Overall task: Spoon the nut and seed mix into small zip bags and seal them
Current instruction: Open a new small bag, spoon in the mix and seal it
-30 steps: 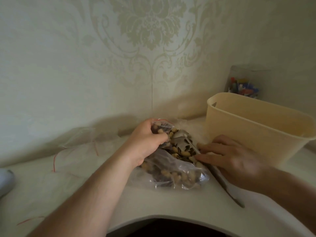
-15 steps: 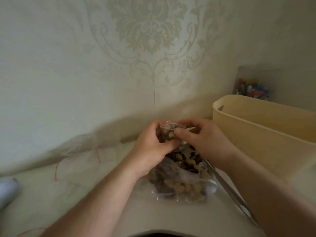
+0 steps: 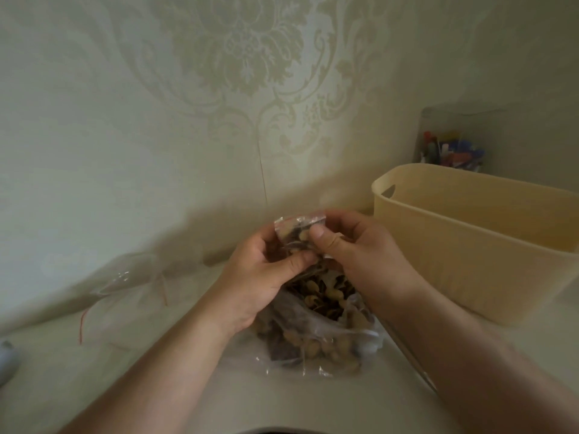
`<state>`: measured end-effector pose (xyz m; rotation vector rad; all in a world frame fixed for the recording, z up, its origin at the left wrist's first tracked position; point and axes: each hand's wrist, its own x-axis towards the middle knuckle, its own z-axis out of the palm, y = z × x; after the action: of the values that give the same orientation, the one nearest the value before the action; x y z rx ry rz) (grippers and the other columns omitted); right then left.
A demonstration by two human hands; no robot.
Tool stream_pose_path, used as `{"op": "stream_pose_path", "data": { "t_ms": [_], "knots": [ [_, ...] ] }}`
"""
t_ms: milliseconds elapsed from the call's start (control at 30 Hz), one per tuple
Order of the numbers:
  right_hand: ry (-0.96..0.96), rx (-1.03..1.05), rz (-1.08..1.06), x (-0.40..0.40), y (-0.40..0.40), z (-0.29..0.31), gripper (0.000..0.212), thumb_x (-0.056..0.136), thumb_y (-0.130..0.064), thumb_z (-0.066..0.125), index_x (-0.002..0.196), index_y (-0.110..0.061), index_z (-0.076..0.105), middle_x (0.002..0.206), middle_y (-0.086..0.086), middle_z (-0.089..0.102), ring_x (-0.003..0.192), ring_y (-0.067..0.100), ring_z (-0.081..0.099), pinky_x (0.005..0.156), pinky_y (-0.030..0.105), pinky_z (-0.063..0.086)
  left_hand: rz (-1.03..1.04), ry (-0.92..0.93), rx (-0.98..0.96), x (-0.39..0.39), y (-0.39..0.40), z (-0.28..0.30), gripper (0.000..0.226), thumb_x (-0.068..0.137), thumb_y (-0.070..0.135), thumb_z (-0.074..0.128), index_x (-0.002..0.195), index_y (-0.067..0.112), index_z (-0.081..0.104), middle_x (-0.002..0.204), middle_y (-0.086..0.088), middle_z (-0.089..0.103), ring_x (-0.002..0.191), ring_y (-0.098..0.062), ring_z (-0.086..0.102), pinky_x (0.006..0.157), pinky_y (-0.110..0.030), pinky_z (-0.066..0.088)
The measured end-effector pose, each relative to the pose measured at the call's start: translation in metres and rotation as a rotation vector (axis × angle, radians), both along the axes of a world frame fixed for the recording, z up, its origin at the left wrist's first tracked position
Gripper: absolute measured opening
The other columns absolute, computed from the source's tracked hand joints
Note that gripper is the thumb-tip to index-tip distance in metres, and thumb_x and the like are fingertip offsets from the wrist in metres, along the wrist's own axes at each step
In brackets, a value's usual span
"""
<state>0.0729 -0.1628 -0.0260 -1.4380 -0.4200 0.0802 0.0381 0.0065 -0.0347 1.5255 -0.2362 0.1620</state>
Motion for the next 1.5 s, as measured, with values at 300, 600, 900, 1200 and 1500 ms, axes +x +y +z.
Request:
{"op": "stream_pose_path", "data": {
  "t_ms": [300, 600, 900, 1200, 1500],
  "knots": [
    [0.066, -0.01, -0.09, 0.001, -0.002, -0.004, 0.006, 0.095, -0.012, 0.074, 0.1, -0.013, 0.078, 0.091, 0.009, 0.08, 0.086, 0.024, 0.078, 0.076, 0.034, 0.062, 0.077, 0.048, -0.05, 0.002, 0.005, -0.001, 0.024, 0.084, 0.011, 0.074, 0.107, 0.014, 0.076, 0.093, -0.002, 0.08, 0.086, -0.011, 0.075, 0.078, -0.021, 0.058],
    [0.096, -0.043, -0.075, 0.002, 0.0, -0.008, 0.004, 0.094, -0.012, 0.076, 0.096, -0.014, 0.078, 0.092, 0.011, 0.079, 0.084, 0.021, 0.076, 0.076, 0.034, 0.059, 0.072, 0.157, -0.065, 0.002, 0.004, -0.003, 0.025, 0.067, 0.029, 0.09, 0.084, 0.02, 0.075, 0.103, -0.033, 0.071, 0.096, -0.036, 0.066, 0.105, -0.063, 0.049],
    [0.122, -0.1, 0.016, 0.004, -0.007, -0.005, 0.007, 0.092, -0.013, 0.077, 0.097, -0.016, 0.081, 0.092, 0.01, 0.076, 0.082, 0.019, 0.067, 0.074, 0.033, 0.056, 0.091, 0.281, -0.136, 0.006, 0.006, -0.003, 0.041, 0.085, 0.012, 0.077, 0.115, -0.013, 0.066, 0.117, -0.035, 0.07, 0.119, -0.051, 0.064, 0.11, -0.06, 0.049],
    [0.119, -0.137, -0.102, 0.002, -0.008, 0.0, 0.009, 0.091, -0.019, 0.079, 0.088, -0.011, 0.08, 0.086, 0.016, 0.078, 0.076, 0.024, 0.073, 0.076, 0.039, 0.062, 0.037, 0.338, -0.097, -0.001, 0.002, 0.004, 0.044, 0.075, 0.03, 0.079, 0.103, -0.002, 0.069, 0.098, -0.022, 0.074, 0.091, -0.035, 0.072, 0.088, -0.042, 0.059],
    [0.174, -0.196, 0.044, 0.002, -0.016, 0.003, 0.036, 0.08, -0.046, 0.075, 0.096, -0.015, 0.082, 0.093, 0.01, 0.079, 0.081, 0.021, 0.071, 0.076, 0.032, 0.062, 0.101, 0.43, -0.145, 0.002, 0.003, 0.005, 0.008, 0.095, 0.007, 0.068, 0.098, 0.001, 0.072, 0.093, -0.021, 0.075, 0.085, -0.032, 0.07, 0.085, -0.045, 0.059]
  ]
}}
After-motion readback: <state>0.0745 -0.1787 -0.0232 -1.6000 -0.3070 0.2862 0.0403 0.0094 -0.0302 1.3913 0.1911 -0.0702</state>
